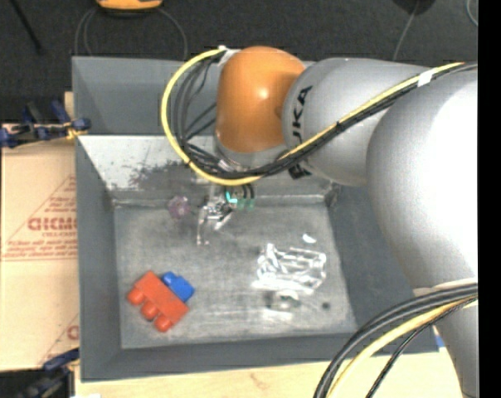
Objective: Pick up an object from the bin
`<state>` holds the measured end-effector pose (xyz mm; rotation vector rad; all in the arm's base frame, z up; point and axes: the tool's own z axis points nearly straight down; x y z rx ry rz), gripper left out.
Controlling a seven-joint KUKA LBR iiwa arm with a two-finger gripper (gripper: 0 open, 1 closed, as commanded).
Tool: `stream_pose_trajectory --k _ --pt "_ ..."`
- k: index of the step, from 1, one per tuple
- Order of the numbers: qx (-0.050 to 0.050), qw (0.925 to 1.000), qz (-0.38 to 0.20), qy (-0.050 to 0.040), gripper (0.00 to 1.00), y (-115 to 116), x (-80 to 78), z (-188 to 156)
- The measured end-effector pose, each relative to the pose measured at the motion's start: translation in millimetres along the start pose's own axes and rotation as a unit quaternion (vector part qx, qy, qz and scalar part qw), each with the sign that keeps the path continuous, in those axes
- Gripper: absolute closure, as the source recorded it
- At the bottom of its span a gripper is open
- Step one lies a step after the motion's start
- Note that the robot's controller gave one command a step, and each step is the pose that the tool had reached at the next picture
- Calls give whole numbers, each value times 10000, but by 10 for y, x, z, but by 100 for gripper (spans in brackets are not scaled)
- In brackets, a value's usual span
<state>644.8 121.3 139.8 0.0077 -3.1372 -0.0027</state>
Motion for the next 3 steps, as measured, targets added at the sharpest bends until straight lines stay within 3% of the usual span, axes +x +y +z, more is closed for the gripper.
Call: stream_pose_trajectory --k 1,2,3 --pt "-6 9983 576 -45 0 114 -103 548" --pt "-8 9983 585 -34 100 114 -99 571" --pt "-20 9989 471 -79 100 351 -52 -679"
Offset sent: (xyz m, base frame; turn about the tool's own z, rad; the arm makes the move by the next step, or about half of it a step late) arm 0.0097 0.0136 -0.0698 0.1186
